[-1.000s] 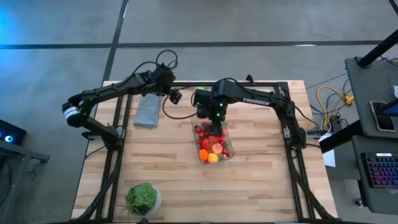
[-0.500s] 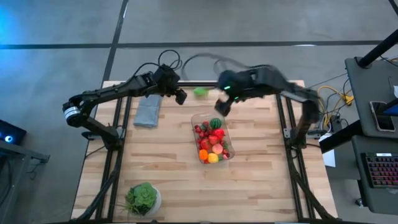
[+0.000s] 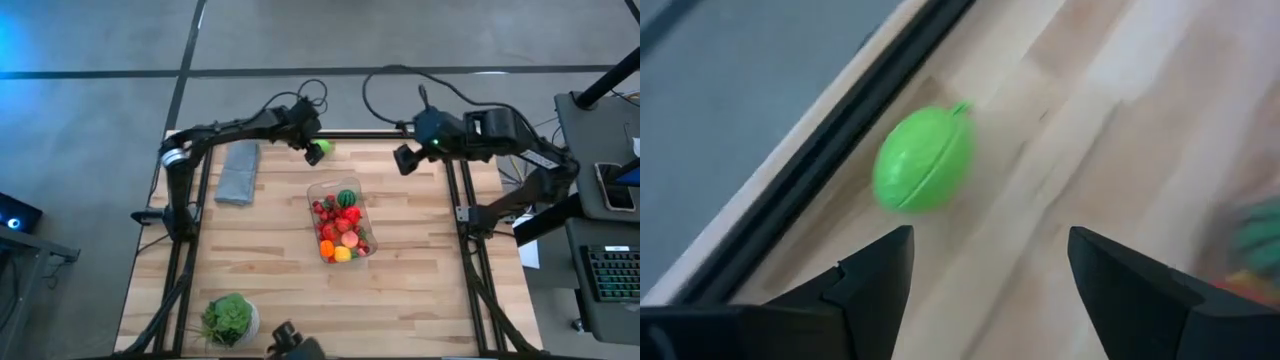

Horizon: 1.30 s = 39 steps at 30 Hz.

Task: Pick and placing Produce into tupperware
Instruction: Put the green melon into the transparent bin

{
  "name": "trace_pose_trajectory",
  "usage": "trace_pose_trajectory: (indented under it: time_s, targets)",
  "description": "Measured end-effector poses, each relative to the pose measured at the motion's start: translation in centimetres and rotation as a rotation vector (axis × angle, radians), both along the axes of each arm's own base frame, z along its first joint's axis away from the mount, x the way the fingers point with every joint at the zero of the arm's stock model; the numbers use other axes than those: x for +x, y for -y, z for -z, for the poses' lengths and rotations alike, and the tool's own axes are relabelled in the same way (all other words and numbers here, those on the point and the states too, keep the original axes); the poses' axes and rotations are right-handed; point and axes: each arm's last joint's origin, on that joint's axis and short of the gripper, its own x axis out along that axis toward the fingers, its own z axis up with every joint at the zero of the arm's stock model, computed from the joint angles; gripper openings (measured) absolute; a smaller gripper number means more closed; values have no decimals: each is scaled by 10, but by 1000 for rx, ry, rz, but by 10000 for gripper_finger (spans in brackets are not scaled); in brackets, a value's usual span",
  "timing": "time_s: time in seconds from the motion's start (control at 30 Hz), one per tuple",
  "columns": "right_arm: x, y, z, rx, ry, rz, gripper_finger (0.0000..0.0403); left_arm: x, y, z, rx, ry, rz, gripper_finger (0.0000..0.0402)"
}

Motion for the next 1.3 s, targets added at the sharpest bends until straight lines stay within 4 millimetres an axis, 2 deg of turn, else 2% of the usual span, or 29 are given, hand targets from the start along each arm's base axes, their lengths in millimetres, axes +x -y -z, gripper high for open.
trace_pose_trajectory:
  time_s: [0.13,0.3,0.5,0.7,0.83,1.3]
  targets:
    - [-9,-1,16,25,-31,34,354,12,-20,3,-4,-133,49,251]
    - [-13,-1,36,26,-85,75,354,25,-41,3,21,-144,83,251]
    - [-15,2,46,18,-114,115,354,31,-51,11,11,-170,175,251]
    - [-27,-1,40,-12,-58,161,354,27,-56,24,40,-238,299,251]
    - [-39,-4,34,-52,-7,194,354,24,-63,30,43,-250,315,251]
    - [-91,-7,13,-131,135,227,354,25,-65,39,6,-167,381,251]
